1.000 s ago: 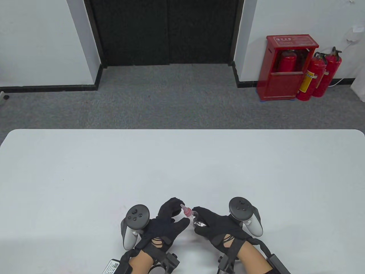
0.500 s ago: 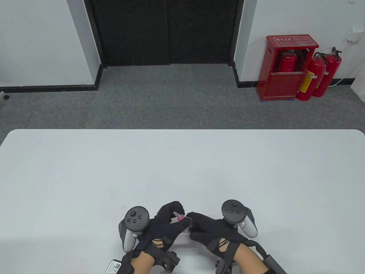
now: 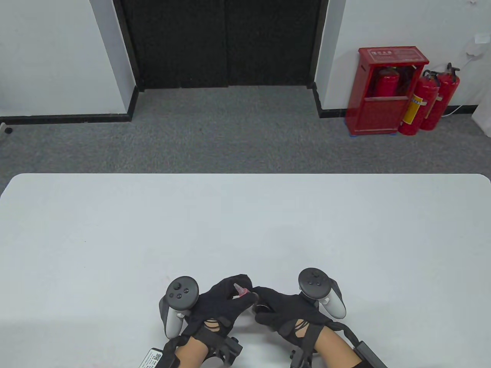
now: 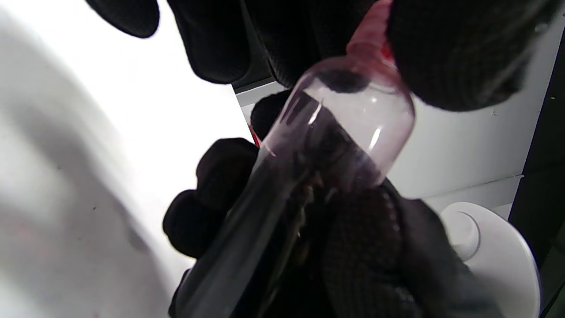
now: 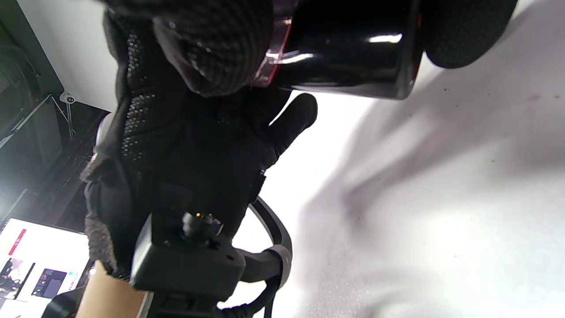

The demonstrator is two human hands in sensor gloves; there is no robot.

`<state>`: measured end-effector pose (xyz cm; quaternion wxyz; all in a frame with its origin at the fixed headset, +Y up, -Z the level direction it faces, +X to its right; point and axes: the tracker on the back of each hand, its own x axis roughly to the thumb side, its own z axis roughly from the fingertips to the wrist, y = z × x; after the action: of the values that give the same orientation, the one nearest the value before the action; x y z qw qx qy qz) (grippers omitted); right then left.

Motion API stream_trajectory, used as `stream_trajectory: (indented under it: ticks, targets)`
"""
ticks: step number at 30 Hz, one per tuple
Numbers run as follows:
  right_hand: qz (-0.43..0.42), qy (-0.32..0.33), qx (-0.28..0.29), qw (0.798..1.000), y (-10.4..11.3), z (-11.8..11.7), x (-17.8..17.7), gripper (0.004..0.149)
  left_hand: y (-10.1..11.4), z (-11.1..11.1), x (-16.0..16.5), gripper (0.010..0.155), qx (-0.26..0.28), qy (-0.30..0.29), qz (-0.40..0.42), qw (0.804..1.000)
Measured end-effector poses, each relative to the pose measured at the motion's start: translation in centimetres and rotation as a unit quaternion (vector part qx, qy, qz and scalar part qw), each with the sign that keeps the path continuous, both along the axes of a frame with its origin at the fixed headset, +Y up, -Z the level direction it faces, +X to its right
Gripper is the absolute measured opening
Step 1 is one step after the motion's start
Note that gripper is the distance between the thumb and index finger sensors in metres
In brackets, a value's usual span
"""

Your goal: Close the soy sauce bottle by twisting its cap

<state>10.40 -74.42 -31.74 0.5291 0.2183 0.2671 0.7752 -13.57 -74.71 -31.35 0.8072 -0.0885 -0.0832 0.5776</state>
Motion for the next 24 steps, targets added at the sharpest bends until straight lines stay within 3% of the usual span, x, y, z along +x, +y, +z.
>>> stream_trajectory:
  ticks: [24]
  targets:
    - [-0.071,0.087,-0.043,0.993,-0.33,0.07,-0.63,0.078,0.61,-0.35,0.49,0.056,-0.009,-0.068,0.039,0.997]
